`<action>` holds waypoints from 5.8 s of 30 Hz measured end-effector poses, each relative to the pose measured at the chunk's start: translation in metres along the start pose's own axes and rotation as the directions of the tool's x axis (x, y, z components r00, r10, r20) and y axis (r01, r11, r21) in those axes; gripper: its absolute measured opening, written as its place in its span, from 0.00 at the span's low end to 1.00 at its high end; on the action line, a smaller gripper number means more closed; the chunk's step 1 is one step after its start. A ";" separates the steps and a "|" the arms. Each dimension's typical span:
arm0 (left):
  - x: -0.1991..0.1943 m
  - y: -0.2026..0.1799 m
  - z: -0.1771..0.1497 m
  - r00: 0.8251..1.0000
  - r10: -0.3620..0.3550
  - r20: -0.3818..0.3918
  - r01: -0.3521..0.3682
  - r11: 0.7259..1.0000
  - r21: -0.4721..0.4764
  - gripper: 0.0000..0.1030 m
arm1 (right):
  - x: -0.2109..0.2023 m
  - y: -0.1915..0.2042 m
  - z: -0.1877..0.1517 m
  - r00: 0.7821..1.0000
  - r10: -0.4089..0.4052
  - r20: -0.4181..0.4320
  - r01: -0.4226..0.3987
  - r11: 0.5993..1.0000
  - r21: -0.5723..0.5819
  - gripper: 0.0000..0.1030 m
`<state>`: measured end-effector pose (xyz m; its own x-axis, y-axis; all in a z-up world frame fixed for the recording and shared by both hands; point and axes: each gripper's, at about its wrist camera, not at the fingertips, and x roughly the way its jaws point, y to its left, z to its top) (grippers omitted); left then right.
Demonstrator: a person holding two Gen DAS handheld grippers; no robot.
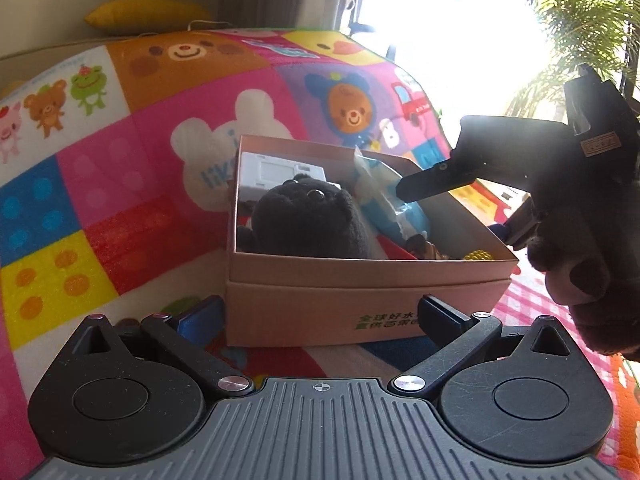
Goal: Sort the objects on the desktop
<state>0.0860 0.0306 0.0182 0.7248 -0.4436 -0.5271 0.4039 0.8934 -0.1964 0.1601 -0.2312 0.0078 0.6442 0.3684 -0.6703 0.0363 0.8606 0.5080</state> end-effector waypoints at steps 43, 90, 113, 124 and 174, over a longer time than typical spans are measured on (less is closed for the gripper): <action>-0.013 -0.051 -0.041 0.889 0.447 -0.096 -0.452 0.891 -0.039 1.00 | -0.030 -0.002 -0.124 0.923 -0.327 0.202 0.377 0.873 -0.309 1.00; -0.012 -0.046 -0.043 0.895 0.435 -0.099 -0.442 0.895 -0.062 1.00 | -0.022 -0.003 -0.127 0.921 -0.300 0.250 0.375 0.859 -0.349 1.00; -0.012 -0.047 -0.044 0.895 0.434 -0.099 -0.441 0.895 -0.062 1.00 | -0.022 -0.004 -0.128 0.921 -0.300 0.249 0.374 0.860 -0.348 1.00; -0.012 -0.046 -0.043 0.896 0.434 -0.099 -0.441 0.896 -0.062 1.00 | -0.021 -0.003 -0.128 0.921 -0.300 0.249 0.374 0.860 -0.348 1.00; -0.013 -0.046 -0.043 0.896 0.433 -0.099 -0.440 0.896 -0.062 1.00 | -0.021 -0.004 -0.128 0.921 -0.300 0.250 0.374 0.860 -0.348 1.00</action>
<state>0.0343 -0.0020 -0.0017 0.7688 -0.0039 -0.6395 0.0086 1.0000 0.0043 0.0483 -0.1974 -0.0490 0.7729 -0.0067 -0.6345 0.0069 1.0000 -0.0022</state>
